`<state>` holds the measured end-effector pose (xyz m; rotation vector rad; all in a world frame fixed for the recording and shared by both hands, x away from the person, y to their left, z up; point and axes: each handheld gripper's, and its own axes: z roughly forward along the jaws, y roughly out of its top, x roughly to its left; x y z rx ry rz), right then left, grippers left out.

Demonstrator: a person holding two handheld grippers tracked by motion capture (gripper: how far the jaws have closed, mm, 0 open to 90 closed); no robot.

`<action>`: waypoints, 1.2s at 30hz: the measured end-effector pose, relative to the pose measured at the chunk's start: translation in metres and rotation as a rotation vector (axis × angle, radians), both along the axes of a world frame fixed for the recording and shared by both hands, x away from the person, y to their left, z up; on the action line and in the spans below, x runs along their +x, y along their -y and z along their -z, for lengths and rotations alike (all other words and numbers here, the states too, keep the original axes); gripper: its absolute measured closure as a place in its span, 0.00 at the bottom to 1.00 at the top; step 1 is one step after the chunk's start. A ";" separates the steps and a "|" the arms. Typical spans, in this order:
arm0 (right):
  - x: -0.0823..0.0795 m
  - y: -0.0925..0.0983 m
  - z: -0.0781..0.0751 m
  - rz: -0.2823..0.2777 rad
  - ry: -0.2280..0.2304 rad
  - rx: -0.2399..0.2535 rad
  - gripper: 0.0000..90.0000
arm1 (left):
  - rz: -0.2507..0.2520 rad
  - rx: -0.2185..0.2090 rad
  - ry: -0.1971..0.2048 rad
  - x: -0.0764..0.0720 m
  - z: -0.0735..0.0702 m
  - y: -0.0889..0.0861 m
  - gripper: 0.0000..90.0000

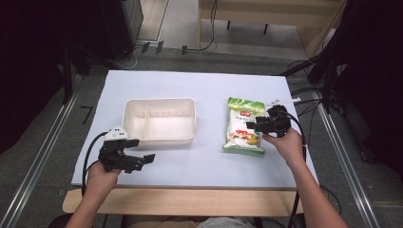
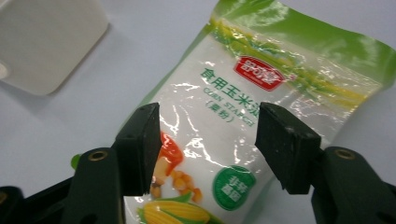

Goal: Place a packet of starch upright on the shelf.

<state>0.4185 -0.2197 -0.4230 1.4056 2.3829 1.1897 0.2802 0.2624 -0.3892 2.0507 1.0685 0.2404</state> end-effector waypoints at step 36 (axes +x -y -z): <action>0.071 0.008 0.046 0.183 -0.147 0.008 0.30 | -0.006 0.019 -0.006 -0.003 0.003 0.000 0.16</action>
